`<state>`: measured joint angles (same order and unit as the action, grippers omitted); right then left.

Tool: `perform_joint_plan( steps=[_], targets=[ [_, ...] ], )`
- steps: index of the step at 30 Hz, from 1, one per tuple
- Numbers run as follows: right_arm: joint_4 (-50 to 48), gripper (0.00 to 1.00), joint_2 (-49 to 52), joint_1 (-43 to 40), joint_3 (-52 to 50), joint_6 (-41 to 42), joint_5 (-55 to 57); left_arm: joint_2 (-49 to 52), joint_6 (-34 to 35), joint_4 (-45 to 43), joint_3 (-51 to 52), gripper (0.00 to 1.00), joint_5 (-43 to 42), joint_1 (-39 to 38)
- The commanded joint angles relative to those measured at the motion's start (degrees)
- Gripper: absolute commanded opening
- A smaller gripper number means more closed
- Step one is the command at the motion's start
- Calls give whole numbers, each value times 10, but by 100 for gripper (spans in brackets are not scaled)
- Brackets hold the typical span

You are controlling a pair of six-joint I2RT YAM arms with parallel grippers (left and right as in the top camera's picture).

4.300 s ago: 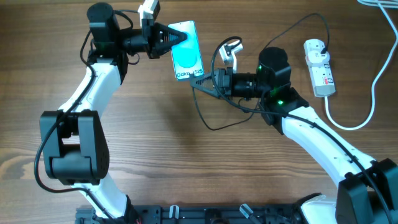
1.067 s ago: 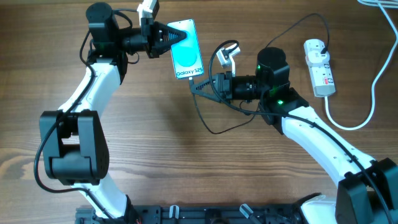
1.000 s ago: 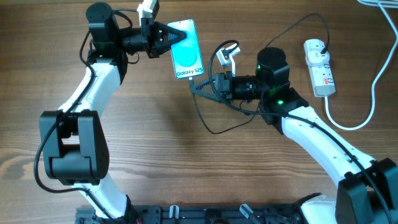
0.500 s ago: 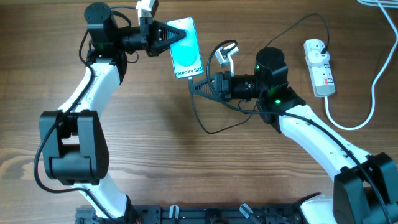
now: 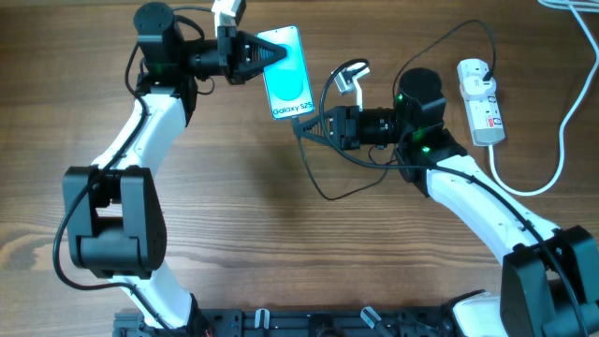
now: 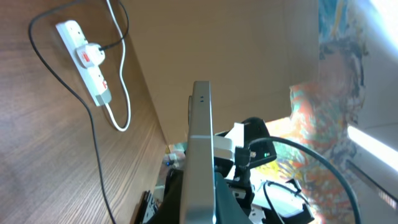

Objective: Plug charger to phone and switch on socket

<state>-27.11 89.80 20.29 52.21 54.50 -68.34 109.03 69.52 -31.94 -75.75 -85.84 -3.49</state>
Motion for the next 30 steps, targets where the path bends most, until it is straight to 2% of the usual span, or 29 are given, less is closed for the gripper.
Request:
perform_joint_plan(
  steps=[1,4,10,15,18,23,30],
  targets=[
    [-15,13,-3,-8,13,-24,3,-4,-52,-2,-3,4,-45,-12],
    [-10,16,-3,-8,13,-21,-22,-4,-59,-3,-3,4,-43,2],
    [32,27,-3,14,13,-51,-17,-4,-48,-2,-3,4,-17,12],
    [86,31,-3,38,13,-80,39,-4,-46,-2,-3,4,-15,12],
    [126,19,-3,39,13,-97,60,-4,-46,-2,-3,4,-16,12],
    [120,6,-3,39,13,-96,69,-4,-46,-2,-3,4,-40,11],
    [103,4,-3,38,13,-96,74,-4,-48,0,-2,4,-45,-14]
  ],
)
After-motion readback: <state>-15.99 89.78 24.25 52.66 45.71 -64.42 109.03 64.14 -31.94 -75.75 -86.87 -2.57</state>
